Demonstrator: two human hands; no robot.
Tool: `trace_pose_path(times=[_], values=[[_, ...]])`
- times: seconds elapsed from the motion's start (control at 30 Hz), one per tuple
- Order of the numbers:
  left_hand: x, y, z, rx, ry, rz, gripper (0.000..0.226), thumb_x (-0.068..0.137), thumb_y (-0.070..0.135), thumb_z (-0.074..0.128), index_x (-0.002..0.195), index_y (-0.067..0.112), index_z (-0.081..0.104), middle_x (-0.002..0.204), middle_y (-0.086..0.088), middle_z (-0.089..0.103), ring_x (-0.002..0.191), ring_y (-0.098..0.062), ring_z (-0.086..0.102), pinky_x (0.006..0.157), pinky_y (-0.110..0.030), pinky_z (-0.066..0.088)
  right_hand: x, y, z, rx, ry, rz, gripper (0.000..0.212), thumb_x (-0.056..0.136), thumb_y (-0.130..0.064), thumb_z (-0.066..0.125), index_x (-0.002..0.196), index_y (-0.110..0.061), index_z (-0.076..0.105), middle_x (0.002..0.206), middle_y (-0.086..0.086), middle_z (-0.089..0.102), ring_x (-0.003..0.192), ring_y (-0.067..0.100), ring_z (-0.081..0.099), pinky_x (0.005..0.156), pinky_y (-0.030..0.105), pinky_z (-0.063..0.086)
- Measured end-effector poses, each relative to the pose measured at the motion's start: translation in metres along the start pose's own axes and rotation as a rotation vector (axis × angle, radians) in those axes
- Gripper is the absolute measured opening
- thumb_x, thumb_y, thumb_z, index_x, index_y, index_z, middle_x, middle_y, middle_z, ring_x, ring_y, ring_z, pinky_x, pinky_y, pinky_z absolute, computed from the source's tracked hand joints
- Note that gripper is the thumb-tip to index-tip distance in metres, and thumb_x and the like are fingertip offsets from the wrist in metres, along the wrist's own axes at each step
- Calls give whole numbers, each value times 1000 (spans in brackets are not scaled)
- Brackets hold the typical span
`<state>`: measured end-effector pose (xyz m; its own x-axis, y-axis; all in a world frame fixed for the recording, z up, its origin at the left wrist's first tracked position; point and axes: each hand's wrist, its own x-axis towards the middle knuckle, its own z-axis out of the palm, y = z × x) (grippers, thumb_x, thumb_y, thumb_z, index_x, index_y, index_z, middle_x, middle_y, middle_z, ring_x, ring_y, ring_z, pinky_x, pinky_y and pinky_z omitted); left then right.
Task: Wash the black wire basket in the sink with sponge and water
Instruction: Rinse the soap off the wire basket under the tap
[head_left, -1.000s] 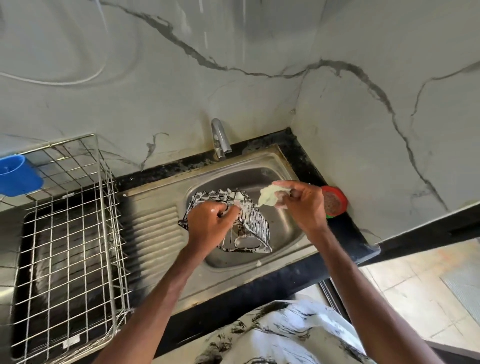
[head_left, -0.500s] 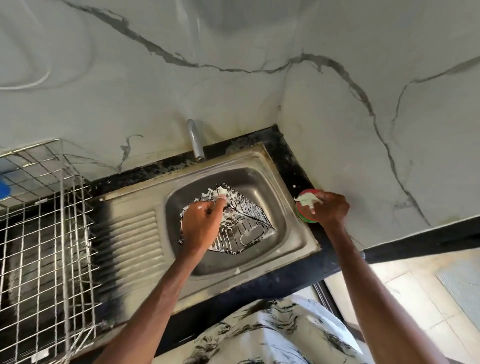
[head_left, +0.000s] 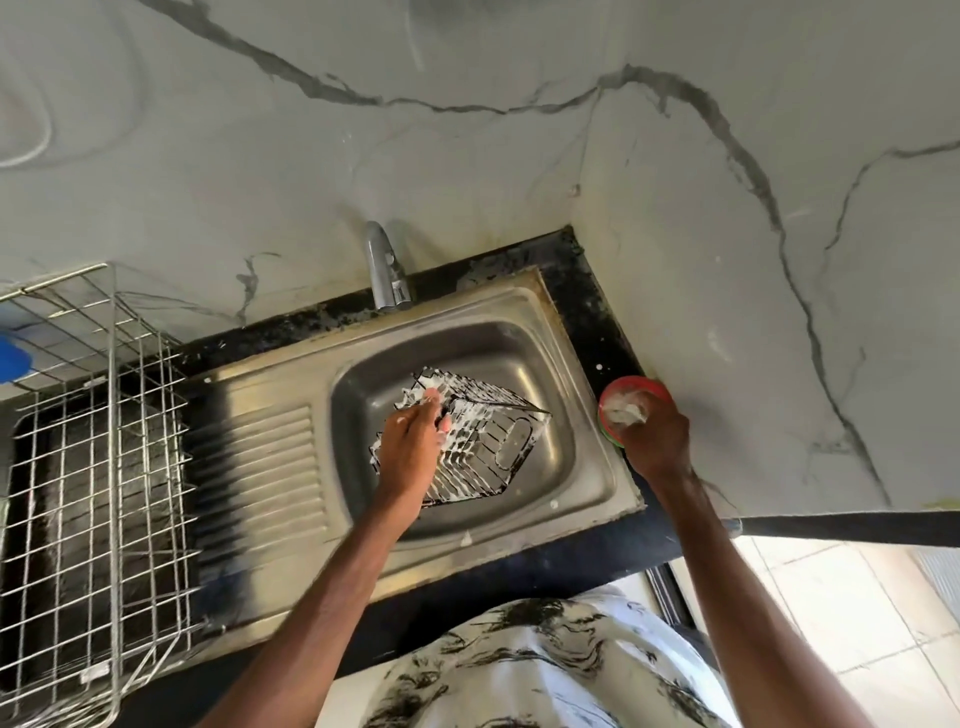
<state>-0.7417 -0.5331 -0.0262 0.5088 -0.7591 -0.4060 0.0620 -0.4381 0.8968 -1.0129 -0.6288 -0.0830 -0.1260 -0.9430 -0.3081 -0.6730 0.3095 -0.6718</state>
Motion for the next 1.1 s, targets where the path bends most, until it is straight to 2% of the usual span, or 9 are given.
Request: trace_pose_path(times=[0.1,0.27,0.47,0.53,0.63,0.77,0.87,1.0,1.1], values=[[4,0,0,-34,38,-44,32,106,32,54,93,7,67,69,-9,57,65,0,66,48,-11,43,-11,-10,1,4,50,-61,33,85,2,67,116,-6,70,105,6,69,96,23,65,78,12,40],[10,4,-13,-79,16,-62,31,108,27,52,83,13,64,70,-10,53,44,4,45,47,-11,38,-29,-26,22,76,58,-162,40,78,17,55,103,-7,75,98,-1,71,79,2,68,61,-1,42],[16,16,-59,-85,-23,-18,32,109,26,49,79,21,60,53,7,49,40,0,36,42,-18,25,-48,-73,82,155,-266,-125,55,78,-35,85,122,-14,59,104,-3,67,87,12,66,70,11,53],[21,21,-83,-115,-23,-44,23,109,25,49,91,22,63,48,11,51,39,-2,32,39,-18,23,-47,-83,101,80,-323,-110,55,74,-55,83,105,-20,54,85,-6,61,70,8,57,59,19,50],[38,20,-117,-185,-27,-141,18,109,27,47,107,18,62,46,12,48,35,-2,29,33,-17,22,-35,-80,122,20,-269,-29,49,69,-63,80,77,-29,46,68,-7,53,53,6,46,47,20,38],[61,16,-143,-287,-62,-317,40,109,23,38,71,21,51,43,9,41,35,-4,30,33,-18,21,-36,-71,139,115,-391,-150,20,93,-21,71,74,-18,67,72,-3,73,67,15,72,59,36,57],[81,6,-152,-319,-83,-359,43,108,16,32,69,19,47,49,8,37,40,-8,27,40,-24,18,-42,-86,135,154,-392,-118,31,100,-46,57,94,-20,73,91,2,79,79,25,77,62,40,58],[120,-19,-148,-14,-20,-298,43,104,11,34,68,11,57,46,5,49,46,-16,37,45,-26,34,-31,-94,138,173,-337,-22,27,102,-39,55,93,-18,70,92,13,77,79,26,77,56,33,57],[147,-28,-143,437,-33,-130,46,99,29,38,82,0,70,80,-15,72,75,-33,65,77,-39,54,-26,-105,135,74,-223,3,33,103,-25,55,72,-16,62,78,19,73,62,29,71,48,21,53]])
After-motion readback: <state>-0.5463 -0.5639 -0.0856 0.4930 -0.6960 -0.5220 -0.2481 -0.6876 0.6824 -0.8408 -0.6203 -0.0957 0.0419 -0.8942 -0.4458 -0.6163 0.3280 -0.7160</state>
